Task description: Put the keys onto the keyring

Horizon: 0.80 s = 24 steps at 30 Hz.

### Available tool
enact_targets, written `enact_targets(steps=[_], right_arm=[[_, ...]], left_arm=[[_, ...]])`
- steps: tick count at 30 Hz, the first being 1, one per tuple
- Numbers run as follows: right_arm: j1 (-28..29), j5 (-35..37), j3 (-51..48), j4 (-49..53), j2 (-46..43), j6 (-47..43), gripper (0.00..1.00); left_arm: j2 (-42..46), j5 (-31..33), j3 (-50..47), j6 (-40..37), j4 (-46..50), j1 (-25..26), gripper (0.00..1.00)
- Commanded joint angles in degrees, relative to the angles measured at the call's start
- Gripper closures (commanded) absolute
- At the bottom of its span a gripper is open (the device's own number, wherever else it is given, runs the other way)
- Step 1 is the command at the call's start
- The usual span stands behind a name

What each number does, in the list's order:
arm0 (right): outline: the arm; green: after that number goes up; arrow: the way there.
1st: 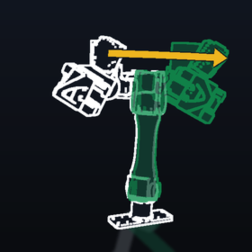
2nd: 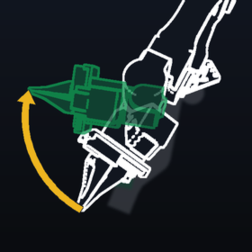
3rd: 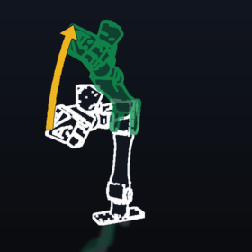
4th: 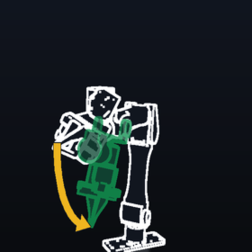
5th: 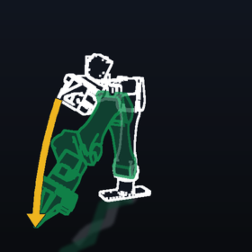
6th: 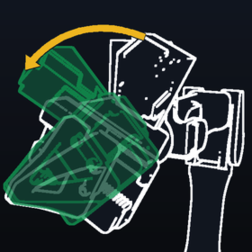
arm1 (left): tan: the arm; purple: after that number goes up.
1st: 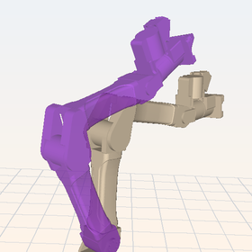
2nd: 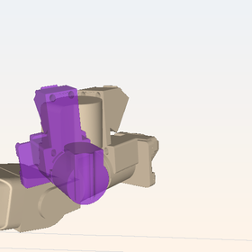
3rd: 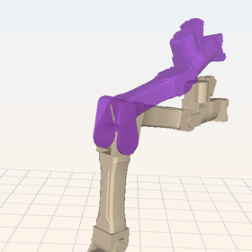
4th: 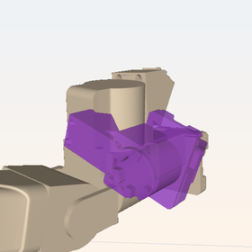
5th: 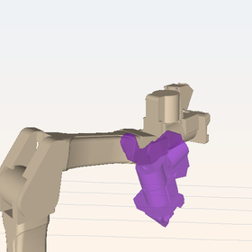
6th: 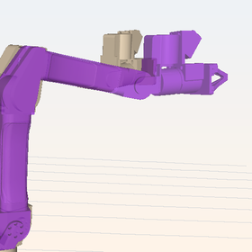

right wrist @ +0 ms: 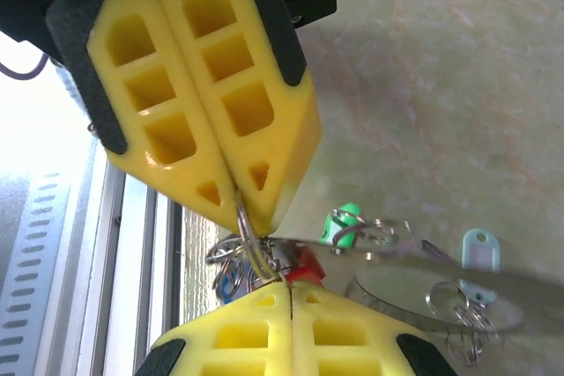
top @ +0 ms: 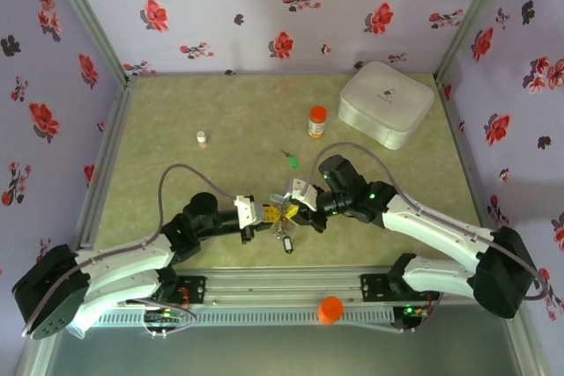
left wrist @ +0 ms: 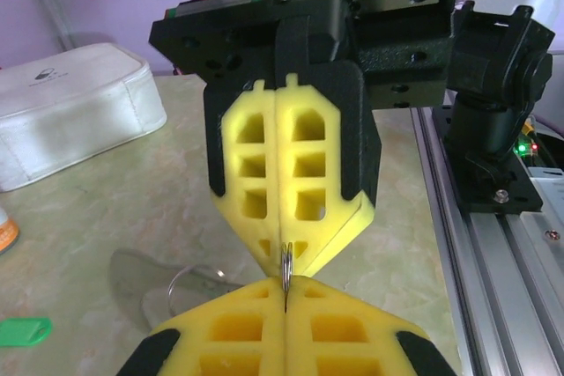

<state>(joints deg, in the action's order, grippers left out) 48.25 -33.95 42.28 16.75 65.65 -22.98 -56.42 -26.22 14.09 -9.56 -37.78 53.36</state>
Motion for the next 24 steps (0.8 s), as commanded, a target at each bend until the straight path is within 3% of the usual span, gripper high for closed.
enact_targets(steps=[1, 24], right_arm=[[0.00, -2.58, 1.71, 1.00, 1.19, -1.12, 1.00], [-0.78, 2.86, 0.72, 1.03, -5.16, -0.65, 1.00]], left_arm=[[-0.89, -2.27, 1.51, 1.04, -6.53, -0.03, 1.00], [-0.99, -2.04, 0.85, -0.06, -3.97, -0.02, 1.00]])
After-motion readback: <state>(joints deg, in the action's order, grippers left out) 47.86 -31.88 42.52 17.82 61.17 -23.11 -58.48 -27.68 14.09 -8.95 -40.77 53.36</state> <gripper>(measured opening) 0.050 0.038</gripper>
